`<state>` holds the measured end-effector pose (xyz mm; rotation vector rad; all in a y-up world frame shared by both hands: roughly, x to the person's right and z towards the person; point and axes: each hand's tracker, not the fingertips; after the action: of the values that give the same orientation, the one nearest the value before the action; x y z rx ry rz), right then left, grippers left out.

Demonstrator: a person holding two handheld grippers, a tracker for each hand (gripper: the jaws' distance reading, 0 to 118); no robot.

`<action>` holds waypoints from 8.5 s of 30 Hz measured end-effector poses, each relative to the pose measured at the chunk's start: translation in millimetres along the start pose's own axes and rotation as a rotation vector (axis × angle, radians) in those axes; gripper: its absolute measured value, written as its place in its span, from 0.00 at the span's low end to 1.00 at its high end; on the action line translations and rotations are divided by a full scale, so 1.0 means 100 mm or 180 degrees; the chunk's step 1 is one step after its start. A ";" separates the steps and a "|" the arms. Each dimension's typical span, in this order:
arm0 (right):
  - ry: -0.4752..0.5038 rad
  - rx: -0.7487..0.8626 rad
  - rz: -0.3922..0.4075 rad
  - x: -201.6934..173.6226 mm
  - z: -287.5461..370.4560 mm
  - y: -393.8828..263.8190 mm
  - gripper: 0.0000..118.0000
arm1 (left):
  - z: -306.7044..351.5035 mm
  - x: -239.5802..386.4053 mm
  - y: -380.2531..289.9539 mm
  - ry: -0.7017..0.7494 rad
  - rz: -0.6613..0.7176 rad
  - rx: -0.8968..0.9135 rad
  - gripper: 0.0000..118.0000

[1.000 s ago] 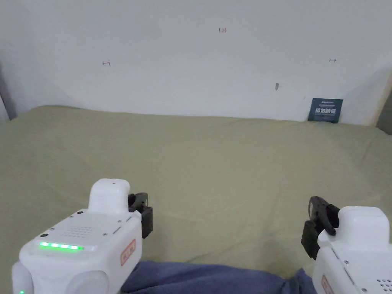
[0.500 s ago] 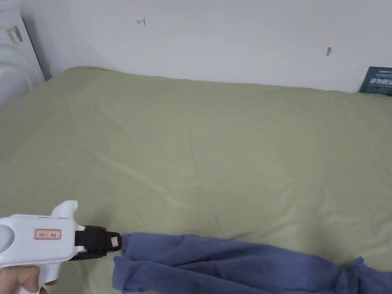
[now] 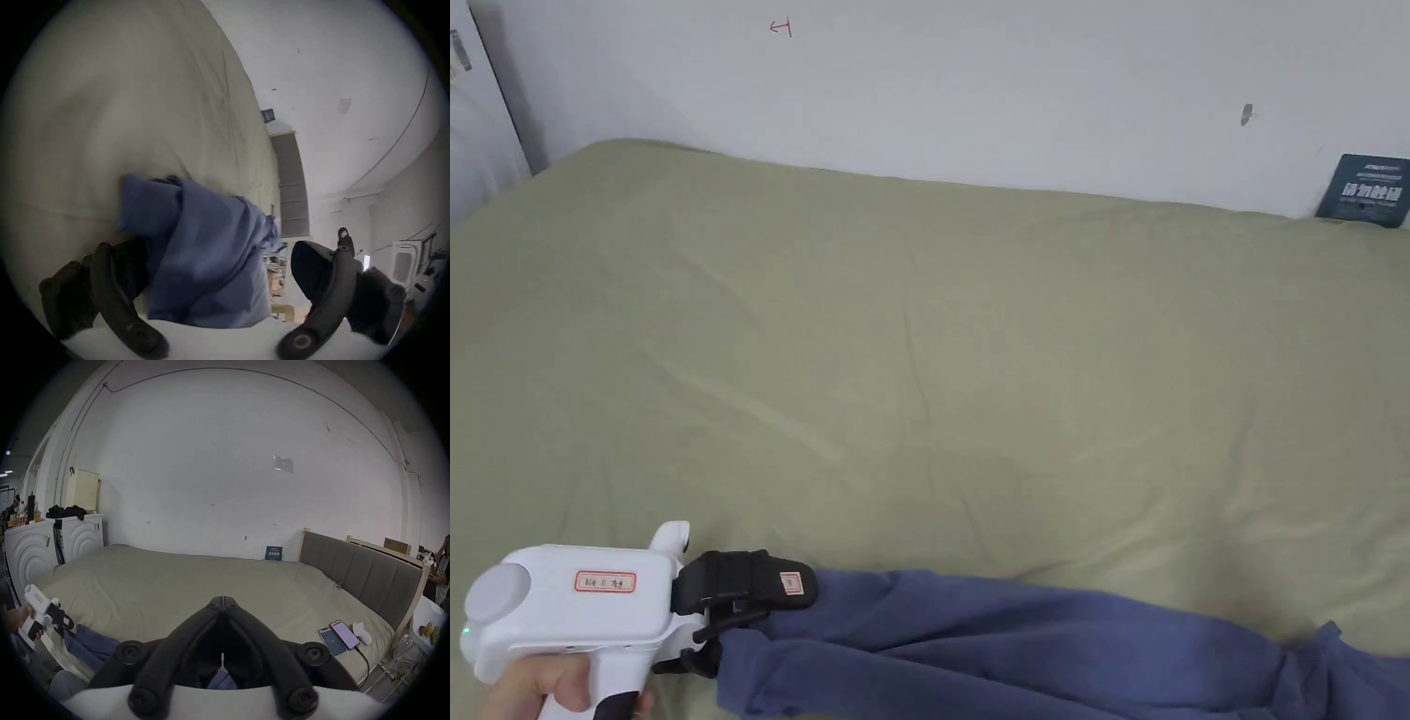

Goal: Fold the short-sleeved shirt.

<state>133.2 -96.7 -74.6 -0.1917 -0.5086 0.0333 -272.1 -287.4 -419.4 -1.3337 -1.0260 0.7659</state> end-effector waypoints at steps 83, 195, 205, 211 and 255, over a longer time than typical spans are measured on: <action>0.0105 -0.0391 -0.0524 0.59 0.09 -0.40 0.01 | -0.84 1.58 -0.75 0.1298 -0.1201 0.0097 0.00; 0.3020 -0.2614 -0.2194 -0.47 -1.59 -1.76 0.01 | -0.61 1.27 -0.65 0.0972 -0.1006 0.0183 0.00; 0.3438 -0.3007 -0.3240 -0.11 -2.05 -2.42 0.01 | -0.62 0.79 -0.30 0.0723 -0.0786 -0.0165 0.78; 0.3607 -0.3099 -0.3450 -0.04 -2.13 -2.52 0.01 | -1.11 0.52 -0.12 0.0406 -0.0434 -0.0588 0.99; 0.3122 -0.2470 -0.2574 -0.09 -1.73 -1.37 0.01 | 2.21 0.04 1.49 0.2115 -0.0433 0.0675 1.00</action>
<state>207.4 -261.7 -200.7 -0.6982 0.4401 -1.0178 -455.8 -178.0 -578.3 -1.1956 -0.4810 0.2769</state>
